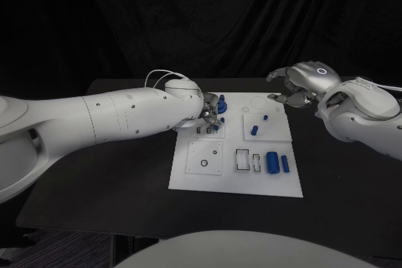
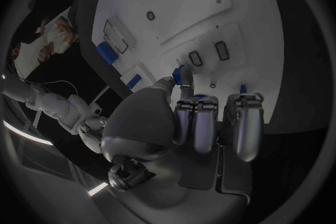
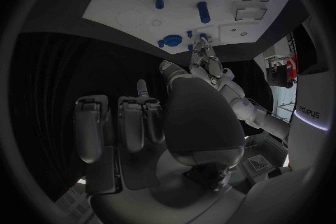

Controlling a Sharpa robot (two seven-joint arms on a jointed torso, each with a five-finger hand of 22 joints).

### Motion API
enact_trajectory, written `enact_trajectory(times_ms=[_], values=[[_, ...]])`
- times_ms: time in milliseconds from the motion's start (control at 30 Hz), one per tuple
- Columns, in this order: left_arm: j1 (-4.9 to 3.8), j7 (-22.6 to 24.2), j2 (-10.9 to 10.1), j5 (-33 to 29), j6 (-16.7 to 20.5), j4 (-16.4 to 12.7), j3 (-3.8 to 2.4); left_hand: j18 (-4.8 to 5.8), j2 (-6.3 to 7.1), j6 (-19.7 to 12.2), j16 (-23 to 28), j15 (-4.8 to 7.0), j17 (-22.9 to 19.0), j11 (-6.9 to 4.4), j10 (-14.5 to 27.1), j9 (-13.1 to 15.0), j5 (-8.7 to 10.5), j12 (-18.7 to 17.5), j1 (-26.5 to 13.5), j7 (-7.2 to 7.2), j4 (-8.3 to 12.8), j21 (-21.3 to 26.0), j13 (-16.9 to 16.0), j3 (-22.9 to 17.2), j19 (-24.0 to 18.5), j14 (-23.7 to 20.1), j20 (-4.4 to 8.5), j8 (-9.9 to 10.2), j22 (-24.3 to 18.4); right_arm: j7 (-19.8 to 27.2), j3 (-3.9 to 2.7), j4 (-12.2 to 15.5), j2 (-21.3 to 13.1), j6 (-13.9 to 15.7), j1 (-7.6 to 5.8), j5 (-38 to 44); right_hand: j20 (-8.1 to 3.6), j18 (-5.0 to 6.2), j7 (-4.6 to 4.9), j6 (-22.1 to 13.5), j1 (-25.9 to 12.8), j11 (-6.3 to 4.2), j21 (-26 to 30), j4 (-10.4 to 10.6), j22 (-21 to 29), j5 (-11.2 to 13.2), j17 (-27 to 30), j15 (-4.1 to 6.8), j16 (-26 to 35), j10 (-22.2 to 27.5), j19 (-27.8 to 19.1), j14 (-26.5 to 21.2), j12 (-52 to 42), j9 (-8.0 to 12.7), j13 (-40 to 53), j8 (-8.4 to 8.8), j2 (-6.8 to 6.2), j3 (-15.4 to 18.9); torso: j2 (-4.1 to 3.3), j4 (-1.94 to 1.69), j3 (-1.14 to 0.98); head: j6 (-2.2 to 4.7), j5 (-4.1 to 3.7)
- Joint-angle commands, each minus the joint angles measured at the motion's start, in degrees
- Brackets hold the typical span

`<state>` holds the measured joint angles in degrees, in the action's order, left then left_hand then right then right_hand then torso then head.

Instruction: Assemble the parts on the task board

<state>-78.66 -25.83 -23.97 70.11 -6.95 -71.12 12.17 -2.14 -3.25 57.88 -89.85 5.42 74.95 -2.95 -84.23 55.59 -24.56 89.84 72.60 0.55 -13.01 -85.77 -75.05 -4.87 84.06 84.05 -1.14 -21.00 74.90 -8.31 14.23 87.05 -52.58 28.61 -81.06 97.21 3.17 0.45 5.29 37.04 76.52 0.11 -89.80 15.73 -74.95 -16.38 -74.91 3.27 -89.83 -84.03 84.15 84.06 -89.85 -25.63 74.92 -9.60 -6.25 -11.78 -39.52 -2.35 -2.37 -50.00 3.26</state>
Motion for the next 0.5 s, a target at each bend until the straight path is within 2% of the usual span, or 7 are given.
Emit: enact_trajectory(times_ms=[33, 267, 367, 400, 500], values=[[0.18, 1.6, -0.08, -0.19, -0.36, 0.0, -0.02, 0.15, 1.09, 0.52, -0.15, 0.29, 15.05, -0.23, -5.77, 0.26, -0.4, 0.16, 0.0, 0.0, 0.35, 0.36, -14.95, -1.95, 0.98, 5.95, 0.35, 0.52, 8.04, -1.3, -0.04, -0.06, 0.01, -0.25, -0.04, 0.41, -0.01, -0.45, -0.16, 0.4, -0.27, -0.06, -0.2, 0.03, -15.05, 0.07, -15.09, 0.03, -0.17, -5.97, 5.85, 5.94, -0.15, -0.07, 15.08, -0.39, 0.46, -0.06, -0.03, -0.04, 0.03, 0.0, 0.0], [0.19, 2.1, -0.45, -0.19, -0.1, -0.08, -0.02, 0.13, 3.15, 1.09, -0.15, 0.26, 15.05, -0.2, -5.77, 0.92, -1.24, 0.16, -0.76, 0.07, 1.06, 0.49, -14.95, -7.19, 0.96, 5.95, 0.33, 1.7, 8.09, -1.41, -0.04, -0.08, -0.01, -0.37, -0.03, 0.41, 0.0, -0.45, -0.16, 0.7, -0.09, -0.05, -0.2, -0.16, -15.05, 0.06, -15.09, 0.02, -0.17, -5.97, 5.85, 5.94, -0.15, -0.1, 15.08, -0.49, 0.53, -0.16, -0.06, -0.1, 0.04, 0.0, -0.01], [0.19, 2.34, -0.75, -0.19, 0.33, -0.25, -0.01, 0.11, 4.29, 1.44, -0.15, 0.2, 15.05, -0.18, -5.77, 1.05, -1.36, 0.16, -0.77, 0.15, 2.12, 0.56, -14.95, -10.82, 0.95, 5.95, 0.39, 2.44, 8.13, -1.47, -0.04, -0.07, -0.06, -0.44, -0.02, 0.41, 0.0, -0.45, -0.16, 0.74, -0.05, -0.05, -0.2, -0.2, -15.05, 0.06, -15.09, 0.02, -0.17, -5.97, 5.85, 5.94, -0.15, -0.1, 15.08, -0.5, 0.55, -0.18, -0.05, -0.13, 0.04, 0.0, 0.01], [0.2, 2.44, -1.0, -0.19, 0.58, -0.43, -0.01, 0.14, 5.22, 1.69, -0.15, 0.29, 15.05, -0.11, -5.77, 1.08, -2.84, 0.16, -0.95, 0.19, 2.72, 0.54, -14.95, -13.36, 1.01, 5.95, 0.33, 2.88, 8.25, -1.5, -0.04, -0.07, -0.08, -0.46, -0.02, 0.41, 0.0, -0.45, -0.17, 0.81, 0.0, -0.05, -0.2, -0.24, -15.05, 0.06, -15.09, 0.02, -0.17, -5.97, 5.85, 5.94, -0.15, -0.11, 15.08, -0.52, 0.57, -0.21, -0.04, -0.12, 0.05, 0.0, 0.02], [0.2, 2.56, -1.6, -0.19, 0.93, -0.92, -0.01, 0.13, 7.28, 2.44, -0.15, 0.2, 15.05, -0.03, -5.77, 1.44, -2.76, 0.16, -3.12, 0.28, 3.44, 0.65, -14.95, -18.51, 1.0, 5.95, 0.22, 3.62, 8.3, -1.6, -0.04, -0.08, -0.14, -0.54, -0.02, 0.41, 0.01, -0.45, -0.18, 0.89, 0.05, -0.06, -0.2, -0.29, -15.05, 0.06, -15.09, 0.01, -0.17, -5.97, 5.85, 5.94, -0.15, -0.11, 15.08, -0.54, 0.58, -0.23, -0.03, -0.13, 0.05, 0.0, -0.04]])
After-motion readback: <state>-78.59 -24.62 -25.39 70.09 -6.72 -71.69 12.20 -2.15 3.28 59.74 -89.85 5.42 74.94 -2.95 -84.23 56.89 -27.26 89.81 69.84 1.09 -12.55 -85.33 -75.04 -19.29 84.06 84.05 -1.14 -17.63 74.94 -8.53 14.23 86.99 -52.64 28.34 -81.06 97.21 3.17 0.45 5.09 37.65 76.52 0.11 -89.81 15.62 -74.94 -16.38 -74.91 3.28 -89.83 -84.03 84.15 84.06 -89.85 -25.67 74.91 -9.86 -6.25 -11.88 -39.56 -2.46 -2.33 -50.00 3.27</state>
